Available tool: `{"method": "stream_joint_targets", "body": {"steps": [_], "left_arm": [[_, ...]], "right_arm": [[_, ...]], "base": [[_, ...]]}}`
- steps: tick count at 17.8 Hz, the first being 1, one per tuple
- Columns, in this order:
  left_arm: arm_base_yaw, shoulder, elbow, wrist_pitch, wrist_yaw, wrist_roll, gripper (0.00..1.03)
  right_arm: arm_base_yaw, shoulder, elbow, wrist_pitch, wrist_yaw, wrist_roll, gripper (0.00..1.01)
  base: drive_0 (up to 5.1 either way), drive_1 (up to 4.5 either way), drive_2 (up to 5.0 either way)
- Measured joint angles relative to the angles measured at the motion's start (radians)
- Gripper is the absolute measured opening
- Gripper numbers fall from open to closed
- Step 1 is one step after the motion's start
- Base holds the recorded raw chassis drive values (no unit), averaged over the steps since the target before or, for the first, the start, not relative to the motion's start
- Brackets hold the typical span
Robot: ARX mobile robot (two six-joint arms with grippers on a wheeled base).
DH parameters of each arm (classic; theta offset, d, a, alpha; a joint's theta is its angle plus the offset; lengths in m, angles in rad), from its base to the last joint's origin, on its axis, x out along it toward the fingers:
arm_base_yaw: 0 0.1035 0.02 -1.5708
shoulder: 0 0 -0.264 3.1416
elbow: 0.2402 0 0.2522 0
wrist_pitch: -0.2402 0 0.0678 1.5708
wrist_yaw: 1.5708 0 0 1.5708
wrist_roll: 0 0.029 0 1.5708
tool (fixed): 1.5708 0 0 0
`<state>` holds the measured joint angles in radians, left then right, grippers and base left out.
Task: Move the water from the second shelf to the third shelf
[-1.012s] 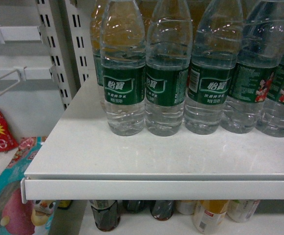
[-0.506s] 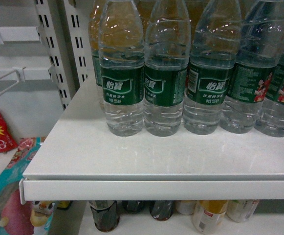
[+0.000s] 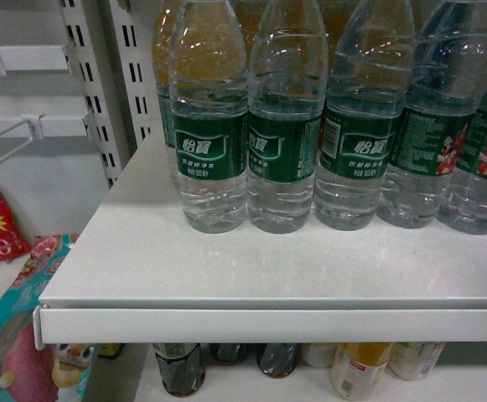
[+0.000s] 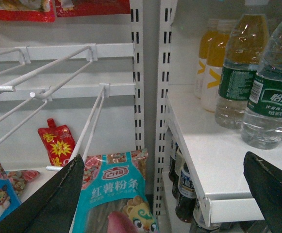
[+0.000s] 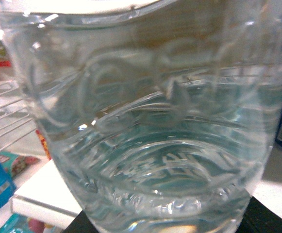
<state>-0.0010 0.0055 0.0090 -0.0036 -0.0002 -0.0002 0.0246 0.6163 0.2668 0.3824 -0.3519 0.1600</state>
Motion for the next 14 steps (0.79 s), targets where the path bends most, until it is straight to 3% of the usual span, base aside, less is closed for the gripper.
{"method": "stream_joint_targets", "body": {"steps": [3, 8, 14], "left_arm": [[0.0, 0.0, 0.0, 0.0, 0.0, 0.0, 0.98], [0.0, 0.0, 0.0, 0.0, 0.0, 0.0, 0.98], [0.0, 0.0, 0.0, 0.0, 0.0, 0.0, 0.98]], "right_arm": [[0.101, 0.002, 0.002, -0.027, 0.006, -0.011, 0.41], [0.213, 0.12, -0.023, 0.029, 0.076, -0.008, 0.41], [0.371, 0.392, -0.016, 0.205, 0.16, 0.003, 0.41]], "base": [[0.0, 0.0, 0.0], [0.0, 0.0, 0.0], [0.0, 0.0, 0.0]]}}
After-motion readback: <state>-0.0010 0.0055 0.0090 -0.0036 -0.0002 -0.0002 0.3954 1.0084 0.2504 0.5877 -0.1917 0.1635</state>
